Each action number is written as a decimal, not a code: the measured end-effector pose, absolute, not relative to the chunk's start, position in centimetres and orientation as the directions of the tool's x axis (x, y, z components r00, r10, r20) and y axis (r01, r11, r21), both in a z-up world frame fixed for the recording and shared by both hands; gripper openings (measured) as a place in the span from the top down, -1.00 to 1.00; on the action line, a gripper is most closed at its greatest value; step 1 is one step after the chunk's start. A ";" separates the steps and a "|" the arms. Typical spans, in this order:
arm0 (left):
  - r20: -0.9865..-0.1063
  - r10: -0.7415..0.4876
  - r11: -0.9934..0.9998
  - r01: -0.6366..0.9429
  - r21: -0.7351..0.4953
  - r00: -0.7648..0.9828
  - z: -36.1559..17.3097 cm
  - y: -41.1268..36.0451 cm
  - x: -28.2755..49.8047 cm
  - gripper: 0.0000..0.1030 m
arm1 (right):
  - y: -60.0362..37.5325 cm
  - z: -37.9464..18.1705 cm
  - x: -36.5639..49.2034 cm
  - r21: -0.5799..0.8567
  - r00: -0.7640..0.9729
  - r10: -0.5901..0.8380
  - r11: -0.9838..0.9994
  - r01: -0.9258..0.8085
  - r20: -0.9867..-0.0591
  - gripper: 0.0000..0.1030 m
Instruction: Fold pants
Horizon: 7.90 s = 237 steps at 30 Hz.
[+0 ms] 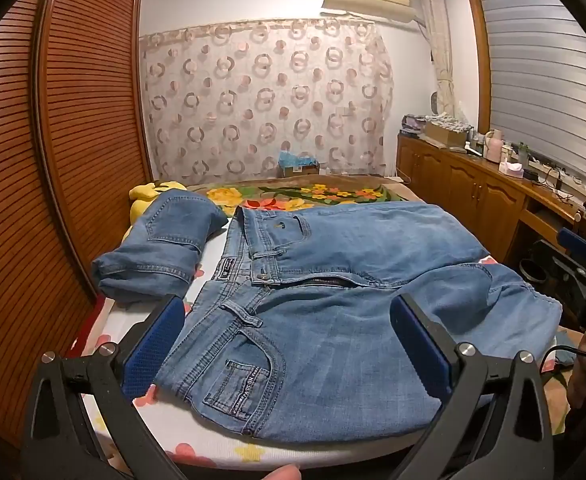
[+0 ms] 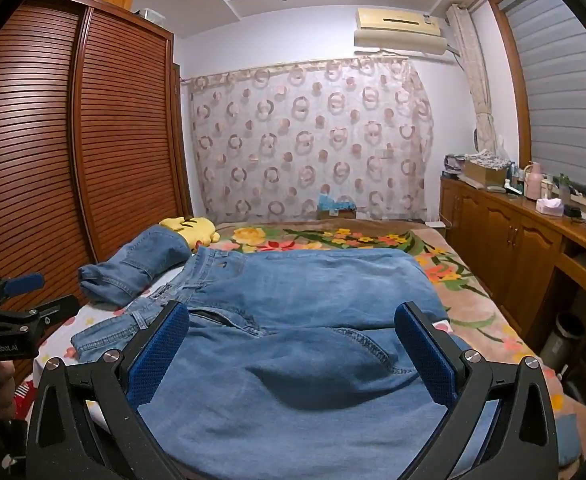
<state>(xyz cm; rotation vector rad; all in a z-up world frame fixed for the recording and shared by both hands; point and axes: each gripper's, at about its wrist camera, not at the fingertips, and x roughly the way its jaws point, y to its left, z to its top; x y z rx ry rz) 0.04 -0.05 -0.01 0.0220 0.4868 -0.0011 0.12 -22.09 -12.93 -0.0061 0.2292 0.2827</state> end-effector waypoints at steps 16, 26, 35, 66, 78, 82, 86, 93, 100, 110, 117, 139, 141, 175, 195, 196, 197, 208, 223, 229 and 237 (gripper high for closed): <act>-0.466 0.006 1.000 0.006 0.023 0.885 0.0 -0.1 0.0 -0.99 | -22.2 -12.9 0.1 0.024 0.935 0.275 0.961 -0.277 -0.223 -1.00; -0.465 0.006 1.000 0.006 0.025 0.885 0.0 -0.1 0.0 -0.99 | -22.1 -13.0 0.1 0.025 0.935 0.275 0.961 -0.276 -0.223 -1.00; -0.464 0.007 1.000 0.006 0.026 0.886 0.0 -0.1 0.0 -0.99 | -22.0 -13.1 0.2 0.025 0.935 0.275 0.961 -0.276 -0.223 -1.00; -0.462 0.008 1.000 0.006 0.028 0.887 0.0 -0.1 0.0 -0.99 | -21.8 -13.3 0.2 0.024 0.934 0.276 0.960 -0.278 -0.226 -1.00; -0.478 0.007 1.000 0.003 0.019 0.878 -0.8 0.2 0.1 -0.99 | -21.7 -13.7 0.5 0.026 0.929 0.279 0.959 -0.281 -0.245 -1.00; -0.497 0.006 1.000 0.001 0.013 0.868 -1.7 0.4 1.0 -0.99 | -21.9 -13.7 0.7 0.033 0.919 0.297 0.954 -0.299 -0.258 -1.00; -0.510 0.003 1.000 0.001 0.008 0.860 -2.4 1.4 1.3 -0.99 | -22.3 -13.7 1.0 0.036 0.914 0.302 0.952 -0.304 -0.271 -1.00; -0.542 0.018 1.000 -0.022 -0.001 0.840 -3.7 3.5 2.1 -0.99 | -22.7 -14.2 1.7 0.016 0.902 0.296 0.952 -0.306 -0.316 -0.94; -0.568 0.039 0.999 -0.049 -0.003 0.822 -5.5 5.7 2.7 -0.99 | -23.6 -14.6 3.0 0.009 0.883 0.286 0.952 -0.305 -0.372 -0.79; -0.607 0.059 0.997 -0.082 -0.011 0.792 -8.0 8.4 3.4 -0.99 | -24.7 -14.2 4.4 0.012 0.859 0.259 0.959 -0.283 -0.442 -0.68; -0.630 0.087 0.992 -0.125 -0.016 0.772 -9.2 11.1 3.6 -0.97 | -24.7 -14.3 4.3 0.004 0.846 0.238 0.963 -0.269 -0.477 -0.68; -0.712 0.019 0.988 -0.122 -0.093 0.702 -12.7 13.9 4.6 -0.32 | -26.6 -13.4 3.0 -0.036 0.830 0.175 0.973 -0.228 -0.530 -0.68; -0.711 0.010 0.988 -0.118 -0.103 0.703 -12.8 13.9 4.7 -0.27 | -27.1 -13.5 2.6 -0.044 0.827 0.157 0.976 -0.214 -0.539 -0.68; -0.665 -0.076 0.991 -0.016 -0.131 0.743 -9.6 11.7 3.6 0.57 | -28.2 -11.5 2.5 -0.038 0.762 0.188 0.963 -0.268 -0.620 0.53; -0.545 -0.126 0.991 0.085 -0.100 0.829 -2.2 8.6 4.3 0.65 | -28.1 -9.7 2.6 -0.048 0.780 0.220 0.952 -0.304 -0.586 0.95; -0.538 -0.127 0.991 0.091 -0.093 0.833 -1.7 8.4 4.8 0.65 | -28.0 -9.8 2.5 -0.052 0.786 0.217 0.952 -0.302 -0.579 0.95; -0.531 -0.131 0.991 0.098 -0.089 0.837 -1.3 8.2 5.4 0.65 | -28.0 -9.7 2.5 -0.055 0.793 0.215 0.953 -0.299 -0.570 0.95; -0.472 -0.100 0.994 0.065 -0.089 0.876 1.7 9.4 8.2 0.67 | -28.9 -6.9 3.2 -0.120 0.874 0.173 0.960 -0.252 -0.453 0.97; -0.354 -0.133 0.988 0.094 -0.124 0.926 5.3 9.3 4.1 0.68 | -28.2 -6.6 1.2 -0.164 0.927 0.149 0.963 -0.215 -0.344 0.97; -0.301 -0.146 0.986 0.113 -0.122 0.942 7.1 9.2 2.6 0.68 | -28.2 -6.5 0.5 -0.188 0.942 0.139 0.961 -0.203 -0.306 0.97; -0.265 -0.147 0.987 0.122 -0.108 0.953 8.3 9.3 1.1 0.68 | -27.8 -6.9 -0.4 -0.207 0.955 0.141 0.958 -0.198 -0.262 0.98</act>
